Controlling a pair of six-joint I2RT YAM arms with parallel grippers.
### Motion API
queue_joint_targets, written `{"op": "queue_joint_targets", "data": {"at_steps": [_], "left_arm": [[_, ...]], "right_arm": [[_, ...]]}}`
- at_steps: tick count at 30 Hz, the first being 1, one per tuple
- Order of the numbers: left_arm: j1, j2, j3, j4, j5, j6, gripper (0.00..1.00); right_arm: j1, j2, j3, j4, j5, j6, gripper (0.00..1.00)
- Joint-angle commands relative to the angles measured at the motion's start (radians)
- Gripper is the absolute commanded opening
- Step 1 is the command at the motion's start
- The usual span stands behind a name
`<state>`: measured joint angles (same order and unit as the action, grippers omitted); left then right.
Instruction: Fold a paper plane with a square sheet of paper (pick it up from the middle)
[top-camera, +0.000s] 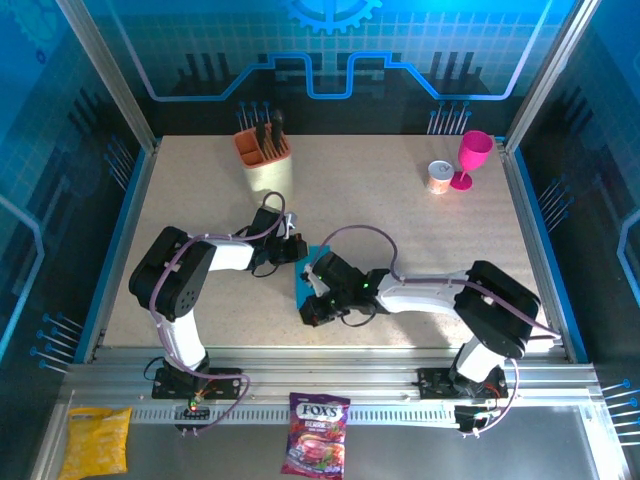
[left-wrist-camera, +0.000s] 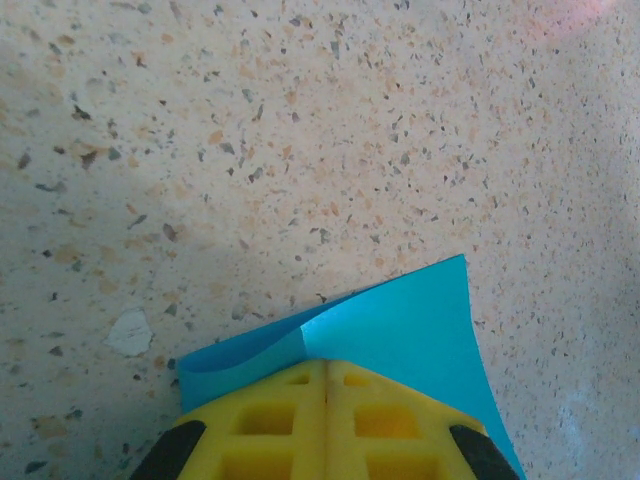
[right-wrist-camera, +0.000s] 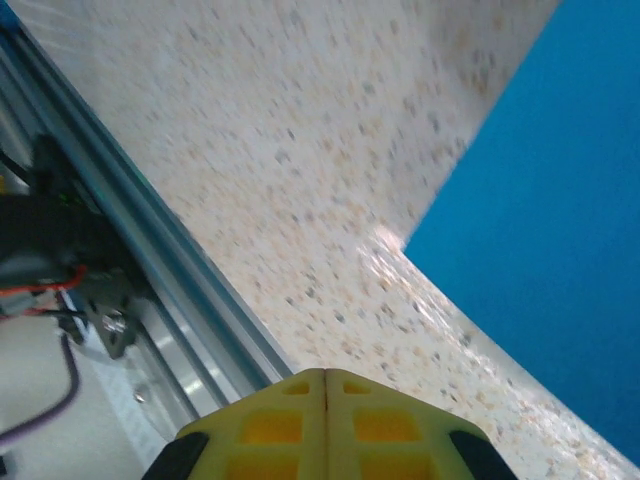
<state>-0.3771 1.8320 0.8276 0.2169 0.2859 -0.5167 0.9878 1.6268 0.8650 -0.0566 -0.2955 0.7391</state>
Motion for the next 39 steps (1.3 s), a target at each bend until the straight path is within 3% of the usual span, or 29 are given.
{"op": "queue_joint_targets", "data": {"at_steps": [1, 11, 31, 39], "left_arm": [[0.0, 0.06, -0.021, -0.087, -0.07, 0.019, 0.0], [0.0, 0.06, -0.02, -0.089, -0.068, 0.018, 0.0], [0.0, 0.055, -0.016, -0.097, -0.064, 0.016, 0.0], [0.0, -0.04, 0.0, -0.068, 0.003, -0.086, 0.0]], "right_arm": [[-0.028, 0.005, 0.079, -0.031, 0.009, -0.017, 0.0], [-0.058, 0.2, 0.189, 0.063, 0.034, -0.003, 0.0], [-0.051, 0.26, -0.058, 0.258, 0.051, 0.087, 0.0], [-0.044, 0.278, -0.091, 0.292, 0.056, 0.132, 0.0]]}}
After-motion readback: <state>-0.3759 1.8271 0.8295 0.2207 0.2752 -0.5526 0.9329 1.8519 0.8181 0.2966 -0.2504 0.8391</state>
